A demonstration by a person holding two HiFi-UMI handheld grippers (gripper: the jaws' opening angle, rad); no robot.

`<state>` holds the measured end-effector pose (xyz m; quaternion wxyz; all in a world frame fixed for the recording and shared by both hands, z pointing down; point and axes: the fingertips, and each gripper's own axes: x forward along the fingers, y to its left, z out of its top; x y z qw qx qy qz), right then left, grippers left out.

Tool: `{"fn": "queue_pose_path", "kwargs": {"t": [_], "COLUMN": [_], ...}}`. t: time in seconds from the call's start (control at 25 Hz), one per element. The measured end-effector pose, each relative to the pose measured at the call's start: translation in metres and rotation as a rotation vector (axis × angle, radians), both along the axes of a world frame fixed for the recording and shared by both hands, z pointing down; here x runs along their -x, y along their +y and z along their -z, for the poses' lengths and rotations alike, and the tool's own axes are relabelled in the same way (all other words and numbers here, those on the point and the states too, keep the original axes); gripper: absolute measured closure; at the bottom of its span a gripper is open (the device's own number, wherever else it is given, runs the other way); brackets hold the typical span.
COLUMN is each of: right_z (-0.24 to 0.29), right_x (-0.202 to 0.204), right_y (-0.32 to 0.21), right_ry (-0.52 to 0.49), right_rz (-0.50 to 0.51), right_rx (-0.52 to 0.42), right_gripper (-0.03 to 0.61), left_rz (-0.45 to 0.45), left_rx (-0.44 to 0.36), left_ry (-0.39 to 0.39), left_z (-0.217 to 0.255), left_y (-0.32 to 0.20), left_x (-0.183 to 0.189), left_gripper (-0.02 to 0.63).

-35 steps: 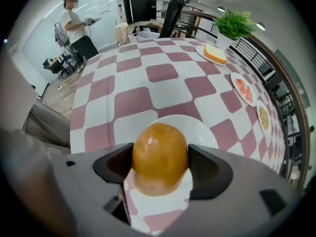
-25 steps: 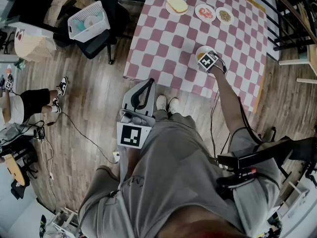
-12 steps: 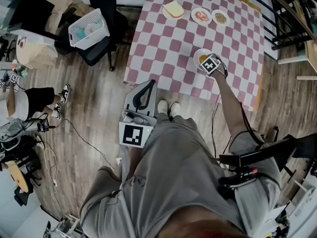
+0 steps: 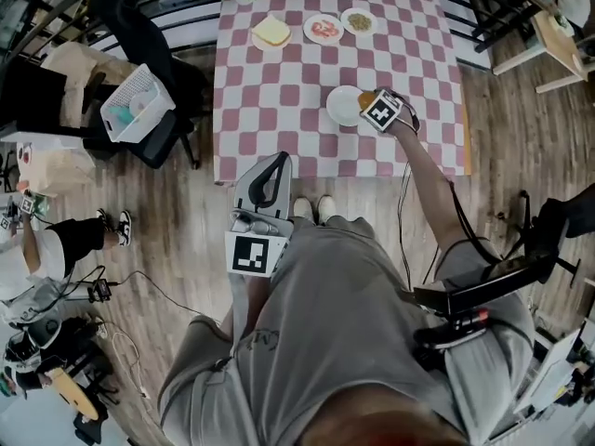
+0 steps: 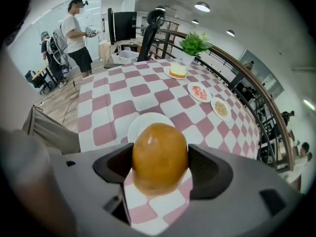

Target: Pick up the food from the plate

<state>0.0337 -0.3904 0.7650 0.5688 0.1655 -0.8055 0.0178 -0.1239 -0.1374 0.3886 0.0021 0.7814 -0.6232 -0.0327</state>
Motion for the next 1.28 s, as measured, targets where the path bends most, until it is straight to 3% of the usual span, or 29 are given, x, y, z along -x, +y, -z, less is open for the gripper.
{"fn": "queue_pose_path", "kwargs": {"t": [0.36,0.52,0.68,1.04,1.28], "right_z": [0.024,0.026,0.022,0.006,-0.026], "right_x": [-0.086,-0.13,-0.162,-0.172,-0.156], "right_y": [-0.012,-0.012,-0.012,-0.011,-0.011], "right_ry": [0.0,0.015,0.034,0.053,0.013], "right_rz": [-0.164,-0.242,-0.295,-0.332,-0.308], "right_rx": [-0.036,-0.038,-0.037,-0.011,0.022], "right_gripper": [0.23,0.23,0.23,0.23,0.23], "left_rz": [-0.215,-0.273,-0.33,-0.343,-0.312], "left_rx": [-0.012,-0.036,-0.012,0.003,0.056], "left_ry": [-0.031,0.014,-0.025,0.0,-0.043], "left_z": [-0.006,0.006,-0.007,-0.004,-0.023], "left_y": [-0.028,-0.037,-0.039,-0.047,-0.044], "left_x": [-0.059,-0.083,-0.096,-0.101,-0.087], "left_gripper": [0.606,0.606,0.606,0.606,0.606]}}
